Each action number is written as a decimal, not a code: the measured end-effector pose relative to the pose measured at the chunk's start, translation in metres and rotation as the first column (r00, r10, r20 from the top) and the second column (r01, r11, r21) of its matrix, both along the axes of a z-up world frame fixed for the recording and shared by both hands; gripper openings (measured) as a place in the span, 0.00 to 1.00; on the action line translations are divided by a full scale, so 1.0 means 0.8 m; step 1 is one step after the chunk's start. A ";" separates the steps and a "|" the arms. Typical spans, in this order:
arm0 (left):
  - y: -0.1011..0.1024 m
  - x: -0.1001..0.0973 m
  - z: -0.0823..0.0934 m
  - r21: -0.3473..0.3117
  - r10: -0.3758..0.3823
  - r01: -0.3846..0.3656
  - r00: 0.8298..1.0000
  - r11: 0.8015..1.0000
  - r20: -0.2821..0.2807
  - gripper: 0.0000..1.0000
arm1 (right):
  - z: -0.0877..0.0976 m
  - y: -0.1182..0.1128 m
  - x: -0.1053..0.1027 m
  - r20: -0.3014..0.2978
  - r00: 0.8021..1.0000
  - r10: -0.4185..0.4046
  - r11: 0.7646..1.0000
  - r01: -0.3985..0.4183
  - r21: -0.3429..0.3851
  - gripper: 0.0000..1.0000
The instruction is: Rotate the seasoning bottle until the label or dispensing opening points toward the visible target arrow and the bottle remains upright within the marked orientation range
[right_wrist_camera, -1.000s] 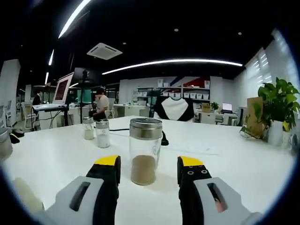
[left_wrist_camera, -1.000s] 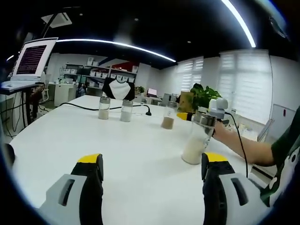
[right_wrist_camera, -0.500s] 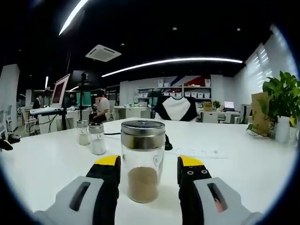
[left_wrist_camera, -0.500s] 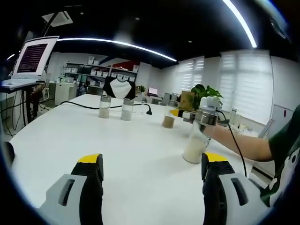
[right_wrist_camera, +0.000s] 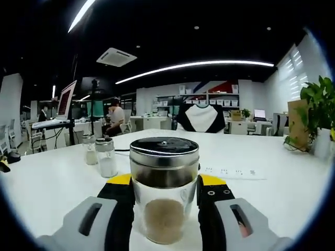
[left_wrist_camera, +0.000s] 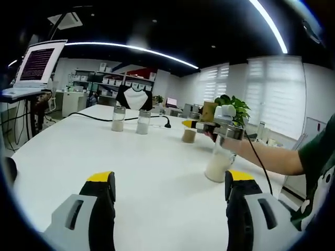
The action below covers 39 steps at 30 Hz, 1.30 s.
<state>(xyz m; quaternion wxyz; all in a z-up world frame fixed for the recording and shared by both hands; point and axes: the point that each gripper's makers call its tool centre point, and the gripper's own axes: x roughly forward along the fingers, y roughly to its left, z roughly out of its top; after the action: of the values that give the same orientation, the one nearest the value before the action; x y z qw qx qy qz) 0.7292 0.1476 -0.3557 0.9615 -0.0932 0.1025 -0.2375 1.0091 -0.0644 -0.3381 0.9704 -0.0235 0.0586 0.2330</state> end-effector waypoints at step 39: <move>-0.003 0.001 -0.007 -0.003 -0.003 0.003 1.000 1.000 -0.012 0.90 | -0.004 -0.018 -0.034 -0.034 0.999 0.013 1.000 -0.013 -0.010 0.43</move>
<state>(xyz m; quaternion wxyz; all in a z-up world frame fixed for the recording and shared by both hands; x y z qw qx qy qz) 0.7298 0.1456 -0.3609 0.9603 -0.0960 0.1078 -0.2386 0.9820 -0.0787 -0.3417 0.9677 -0.0248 0.0760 0.2393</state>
